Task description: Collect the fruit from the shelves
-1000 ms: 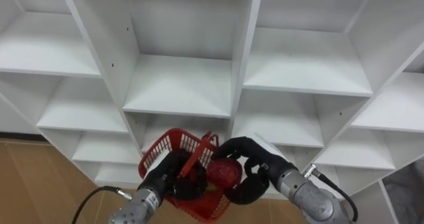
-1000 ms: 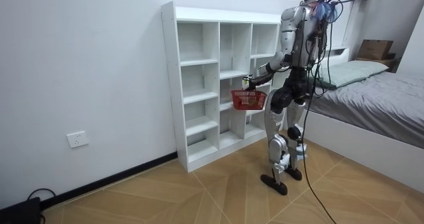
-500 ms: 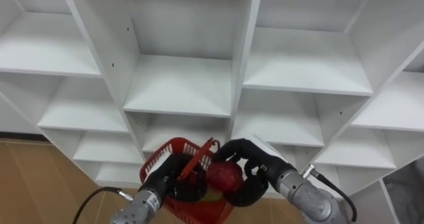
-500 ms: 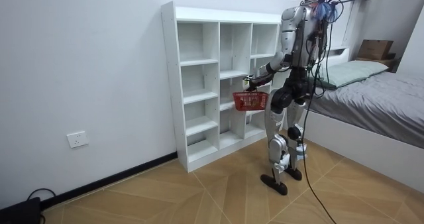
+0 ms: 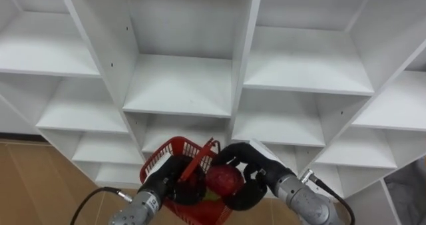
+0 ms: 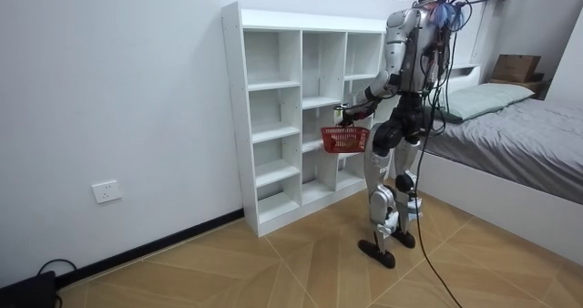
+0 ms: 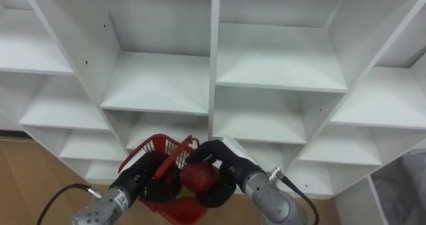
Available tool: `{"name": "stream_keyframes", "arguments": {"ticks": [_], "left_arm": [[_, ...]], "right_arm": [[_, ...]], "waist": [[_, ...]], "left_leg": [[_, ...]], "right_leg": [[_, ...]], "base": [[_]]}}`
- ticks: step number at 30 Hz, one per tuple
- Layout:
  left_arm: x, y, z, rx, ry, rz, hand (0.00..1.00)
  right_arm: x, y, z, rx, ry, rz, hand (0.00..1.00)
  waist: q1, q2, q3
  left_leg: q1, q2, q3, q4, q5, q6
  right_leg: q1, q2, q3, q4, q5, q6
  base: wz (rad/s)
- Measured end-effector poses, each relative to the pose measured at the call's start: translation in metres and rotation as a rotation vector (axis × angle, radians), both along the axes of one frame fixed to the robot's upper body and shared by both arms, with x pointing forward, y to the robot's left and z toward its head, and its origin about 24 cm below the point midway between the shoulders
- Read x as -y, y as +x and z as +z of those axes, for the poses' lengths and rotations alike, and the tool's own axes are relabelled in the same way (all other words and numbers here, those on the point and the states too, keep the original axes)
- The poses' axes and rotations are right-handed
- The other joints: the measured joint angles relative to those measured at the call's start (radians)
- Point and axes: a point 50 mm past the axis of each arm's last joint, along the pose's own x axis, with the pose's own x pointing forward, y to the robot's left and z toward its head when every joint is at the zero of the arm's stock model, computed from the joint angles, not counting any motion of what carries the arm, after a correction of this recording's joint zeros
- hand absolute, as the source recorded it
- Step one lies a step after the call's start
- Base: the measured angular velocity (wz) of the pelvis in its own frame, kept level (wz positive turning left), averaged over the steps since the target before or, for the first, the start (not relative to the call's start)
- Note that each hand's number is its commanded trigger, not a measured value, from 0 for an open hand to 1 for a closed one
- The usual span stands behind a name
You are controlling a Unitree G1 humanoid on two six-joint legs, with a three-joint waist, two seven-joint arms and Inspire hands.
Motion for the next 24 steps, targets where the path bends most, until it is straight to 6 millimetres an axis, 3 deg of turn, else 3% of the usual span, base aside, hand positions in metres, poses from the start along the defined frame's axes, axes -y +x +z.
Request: {"name": "stream_keyframes", "arguments": {"ticks": [4,5,6,7,8,15,20,24], "left_arm": [[0.000,0.000,0.000,0.001,0.007,-0.007,1.00],[0.000,0.000,0.000,0.001,0.009,-0.008,1.00],[0.000,0.000,0.000,0.001,0.009,-0.008,1.00],[0.000,0.000,0.000,0.001,0.009,-0.008,1.00],[0.000,0.000,0.000,0.002,0.009,-0.008,1.00],[0.002,0.002,0.004,0.021,0.006,-0.025,1.00],[0.016,0.012,0.024,0.109,-0.053,-0.075,1.00],[0.026,0.012,0.025,0.112,-0.079,-0.106,1.00]], "right_arm": [[0.000,-0.001,-0.001,-0.001,0.000,0.001,1.00],[0.000,-0.001,-0.001,-0.001,-0.001,0.000,0.89],[0.000,-0.001,-0.001,-0.001,-0.001,-0.001,0.76],[0.001,-0.001,-0.002,-0.001,-0.001,-0.002,0.10],[0.001,-0.001,-0.002,-0.001,-0.002,-0.003,0.00],[0.003,-0.001,-0.006,-0.008,-0.028,-0.014,0.00],[-0.002,-0.009,-0.016,-0.055,-0.090,0.050,0.00],[-0.005,-0.010,-0.017,-0.051,-0.100,0.063,0.00]], "waist": [[-0.007,0.000,0.0001],[-0.008,0.000,0.0002],[-0.009,0.000,0.0002],[-0.009,0.000,0.0003],[-0.009,-0.001,0.0004],[-0.007,-0.006,0.0030],[-0.004,-0.008,0.0046],[-0.003,-0.008,0.0044]], "left_leg": [[-0.007,0.000,0.000,0.001,0.000,0.000],[-0.007,0.000,0.000,0.001,0.000,0.000],[-0.007,0.000,0.000,0.001,0.000,0.000],[-0.007,0.000,0.000,0.001,0.000,0.000],[-0.008,0.000,0.000,0.001,0.000,0.000],[-0.026,0.000,0.001,0.002,0.000,0.000],[-0.030,-0.001,0.004,0.002,0.000,0.000],[-0.030,-0.001,0.005,0.002,0.000,0.000]], "right_leg": [[-0.008,0.000,0.001,0.001,0.000,0.000],[-0.008,-0.001,0.002,0.001,0.000,0.000],[-0.008,-0.001,0.002,0.000,0.000,0.000],[-0.008,-0.001,0.002,0.000,0.000,0.000],[-0.010,-0.001,0.001,0.000,0.000,0.000],[-0.027,-0.002,0.000,0.001,0.000,0.000],[-0.033,-0.002,0.001,0.001,0.000,0.000],[-0.032,-0.002,0.001,0.001,0.000,0.000]], "base": [[0.00],[0.00],[0.00],[0.00],[0.00],[0.00],[0.00],[0.00]]}}
